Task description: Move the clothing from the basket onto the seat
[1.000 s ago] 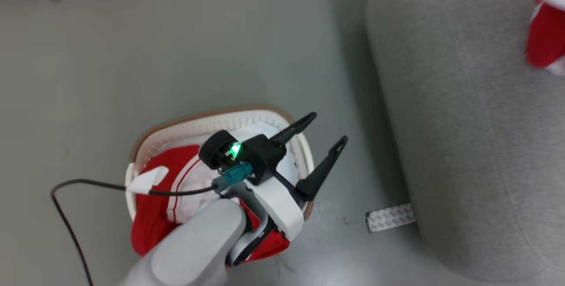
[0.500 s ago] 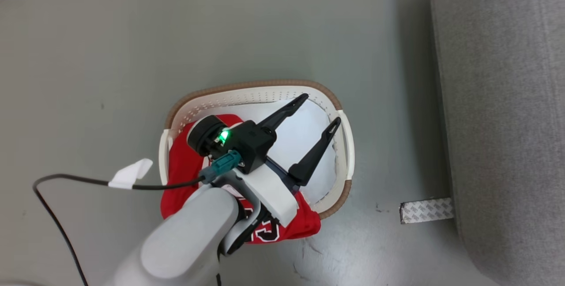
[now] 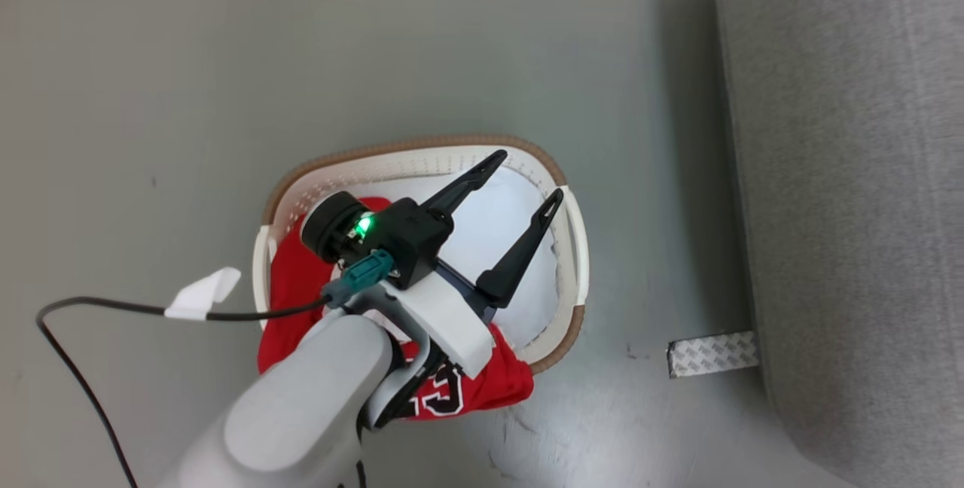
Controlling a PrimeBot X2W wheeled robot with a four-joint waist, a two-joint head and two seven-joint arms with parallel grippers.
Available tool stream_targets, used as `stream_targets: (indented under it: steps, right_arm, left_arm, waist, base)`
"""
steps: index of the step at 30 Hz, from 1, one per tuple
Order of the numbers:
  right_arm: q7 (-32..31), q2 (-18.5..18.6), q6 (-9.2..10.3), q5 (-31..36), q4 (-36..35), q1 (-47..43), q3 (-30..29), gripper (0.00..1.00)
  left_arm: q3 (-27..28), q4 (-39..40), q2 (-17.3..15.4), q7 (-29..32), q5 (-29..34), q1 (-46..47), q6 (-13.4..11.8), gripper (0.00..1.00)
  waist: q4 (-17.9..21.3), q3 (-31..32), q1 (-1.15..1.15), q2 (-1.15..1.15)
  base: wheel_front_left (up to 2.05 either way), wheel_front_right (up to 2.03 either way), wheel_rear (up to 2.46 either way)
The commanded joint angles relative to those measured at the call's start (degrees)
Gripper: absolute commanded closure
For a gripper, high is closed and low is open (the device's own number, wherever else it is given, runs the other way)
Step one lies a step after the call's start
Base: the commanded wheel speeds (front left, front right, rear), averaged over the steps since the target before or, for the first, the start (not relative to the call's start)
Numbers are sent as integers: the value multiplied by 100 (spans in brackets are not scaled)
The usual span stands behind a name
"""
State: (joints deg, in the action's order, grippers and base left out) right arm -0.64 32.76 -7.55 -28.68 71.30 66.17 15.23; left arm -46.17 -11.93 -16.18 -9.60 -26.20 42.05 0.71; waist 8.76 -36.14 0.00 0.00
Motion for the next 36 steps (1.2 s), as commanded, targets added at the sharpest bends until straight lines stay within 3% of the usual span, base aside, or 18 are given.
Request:
stream_targets:
  steps: [1,8,20,27,31,36]
  right_arm:
    - [-36,19,12,-61,-42,-98,56,0]
    - [-99,-173,12,-219,-447,-405,576,0]
    - [722,140,12,-1025,-1976,-1297,1340,0]
    - [1234,-20,12,-1586,-3141,-2021,1327,0]
    - [1437,-31,12,-1444,-3769,-2635,1209,0]
    - [1583,-344,12,-989,-4594,-3558,536,0]
  left_arm:
    - [23,-23,-19,-51,-46,-23,4,0]
    - [187,-206,-141,-197,-238,-284,-79,0]
    - [851,-88,-399,-487,-689,-938,-432,0]
    - [1379,79,-577,-550,-919,-1515,-728,0]
    - [1689,180,-593,-554,-954,-1956,-906,0]
    - [2117,391,-516,-554,-750,-2497,-1039,0]
  waist:
    - [62,138,0,0]
    - [269,795,0,0]
    - [146,2415,0,0]
    - [-92,2964,0,0]
    - [-234,3170,0,0]
    - [-375,3304,0,0]
  base:
    - [0,0,0]
    - [0,0,0]
    - [0,0,0]
    - [0,0,0]
    - [0,0,0]
    - [0,0,0]
